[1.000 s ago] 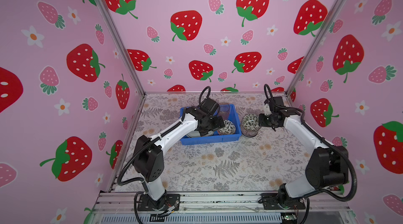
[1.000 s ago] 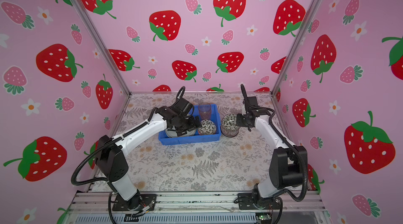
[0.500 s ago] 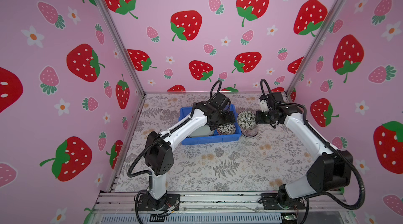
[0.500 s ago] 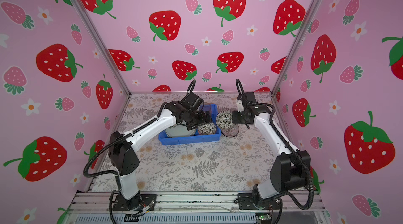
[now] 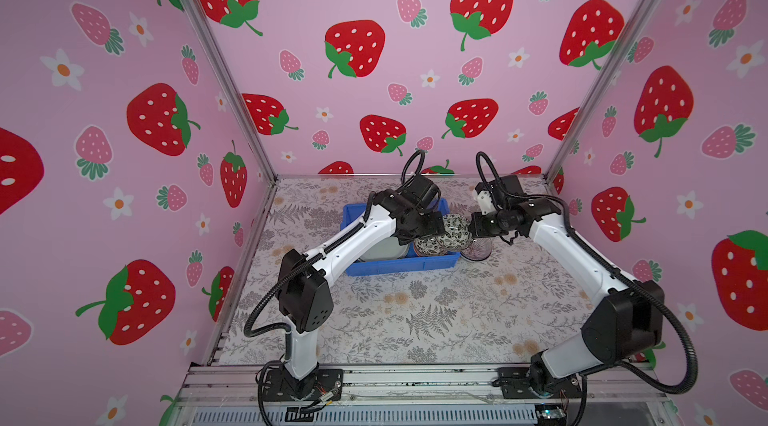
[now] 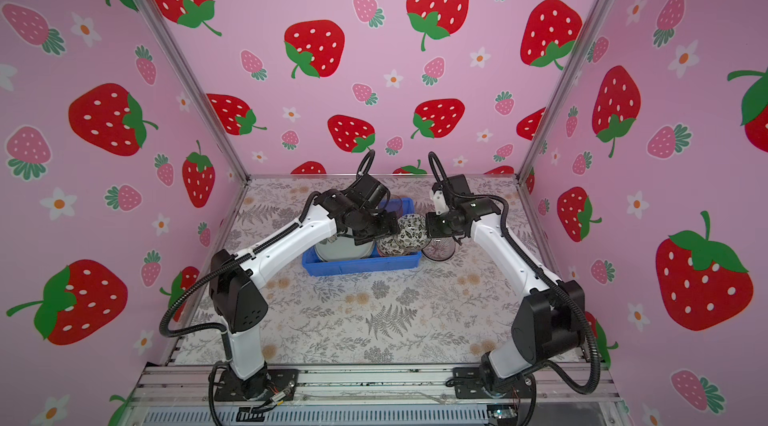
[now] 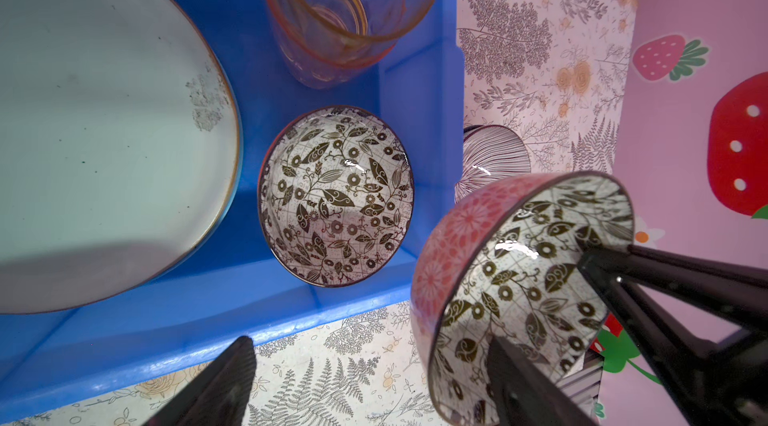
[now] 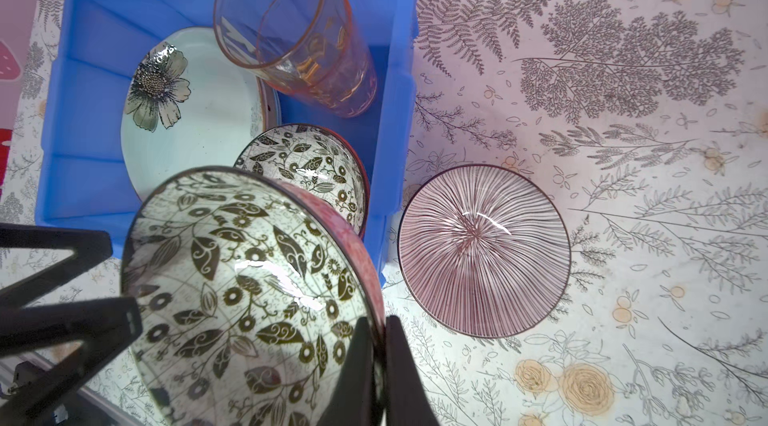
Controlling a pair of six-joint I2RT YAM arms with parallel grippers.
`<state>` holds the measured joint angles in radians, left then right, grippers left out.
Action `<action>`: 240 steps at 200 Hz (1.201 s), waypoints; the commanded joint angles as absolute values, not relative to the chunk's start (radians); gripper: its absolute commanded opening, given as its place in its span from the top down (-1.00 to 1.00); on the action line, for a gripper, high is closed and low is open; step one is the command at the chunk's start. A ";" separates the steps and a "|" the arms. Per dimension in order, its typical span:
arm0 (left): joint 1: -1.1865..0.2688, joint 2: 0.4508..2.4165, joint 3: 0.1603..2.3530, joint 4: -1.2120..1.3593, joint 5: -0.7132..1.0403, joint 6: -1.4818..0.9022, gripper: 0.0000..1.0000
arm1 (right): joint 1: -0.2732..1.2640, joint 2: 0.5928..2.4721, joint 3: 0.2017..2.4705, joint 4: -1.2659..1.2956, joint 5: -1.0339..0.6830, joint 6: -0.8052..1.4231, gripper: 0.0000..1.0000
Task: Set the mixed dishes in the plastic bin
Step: 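Carry the black-leaf bowl with the right gripper over the bin and lower it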
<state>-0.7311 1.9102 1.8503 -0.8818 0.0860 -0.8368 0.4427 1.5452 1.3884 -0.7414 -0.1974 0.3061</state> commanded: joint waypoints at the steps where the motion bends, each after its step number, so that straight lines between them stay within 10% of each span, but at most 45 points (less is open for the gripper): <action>1: -0.731 1.916 1.882 -0.914 0.060 -0.826 -0.79 | 0.462 1.567 1.433 -0.701 -0.225 0.328 0.99; 240: -0.495 1.628 1.519 -0.832 0.104 -0.827 -0.78 | 0.574 1.827 1.499 -0.609 -0.121 0.390 0.84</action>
<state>-0.5041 1.6550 1.5295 -0.8398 0.0982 -0.8177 0.5636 1.8259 1.4544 -0.6216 -0.1455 0.3740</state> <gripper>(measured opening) 0.889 0.078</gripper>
